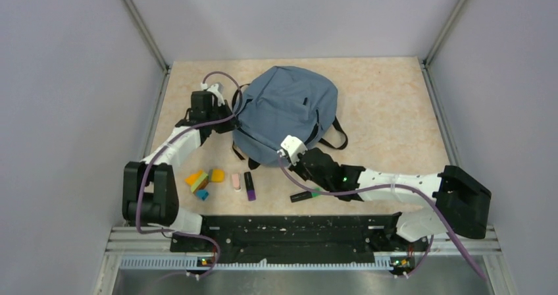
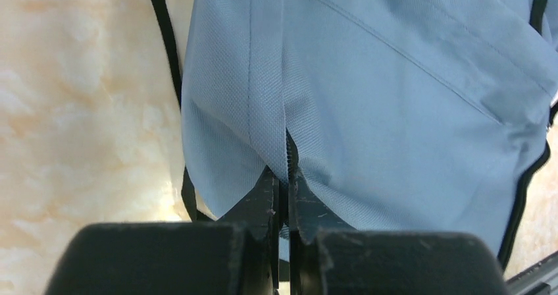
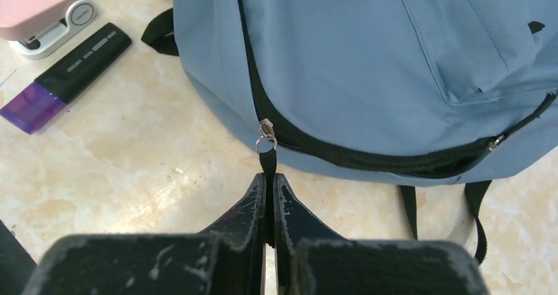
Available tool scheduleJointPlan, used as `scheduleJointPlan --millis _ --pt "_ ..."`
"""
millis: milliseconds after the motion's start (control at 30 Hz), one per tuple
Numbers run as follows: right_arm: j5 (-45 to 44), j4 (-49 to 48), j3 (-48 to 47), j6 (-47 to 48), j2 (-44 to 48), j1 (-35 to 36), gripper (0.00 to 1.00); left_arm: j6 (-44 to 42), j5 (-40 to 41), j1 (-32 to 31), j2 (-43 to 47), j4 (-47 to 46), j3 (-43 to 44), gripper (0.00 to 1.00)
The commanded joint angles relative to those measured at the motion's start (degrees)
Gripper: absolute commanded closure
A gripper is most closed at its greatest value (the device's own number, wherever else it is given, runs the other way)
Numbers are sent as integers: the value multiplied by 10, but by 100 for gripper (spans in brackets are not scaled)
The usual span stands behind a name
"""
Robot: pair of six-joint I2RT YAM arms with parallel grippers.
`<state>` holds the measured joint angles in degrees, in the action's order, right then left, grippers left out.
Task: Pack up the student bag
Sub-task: Zip the student bag at the center of the board.
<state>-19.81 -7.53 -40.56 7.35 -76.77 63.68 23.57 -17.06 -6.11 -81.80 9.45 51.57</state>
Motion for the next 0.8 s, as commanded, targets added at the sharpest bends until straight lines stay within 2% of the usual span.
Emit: scheduleJointPlan --millis 0,233,300,367,467,567,767 --pt "-33 24 6 -21 17 -7 100 -67 24 23 -59 -78 78 100" --pt "-8 15 5 -41 17 -29 100 -74 -7 25 -119 -87 122 99" --pt "2 12 5 -43 21 -36 100 -62 -28 25 -112 -98 114 84" --pt "12 9 4 -45 24 -40 100 -45 -38 25 -90 -119 84 60" --pt "23 1 4 -46 25 -42 100 -19 -29 24 -43 -124 41 38" --pt "32 -8 3 -48 18 -43 100 8 -26 23 13 -132 -13 34" --pt "44 -27 0 -58 1 -44 100 36 -33 4 113 -109 -84 34"
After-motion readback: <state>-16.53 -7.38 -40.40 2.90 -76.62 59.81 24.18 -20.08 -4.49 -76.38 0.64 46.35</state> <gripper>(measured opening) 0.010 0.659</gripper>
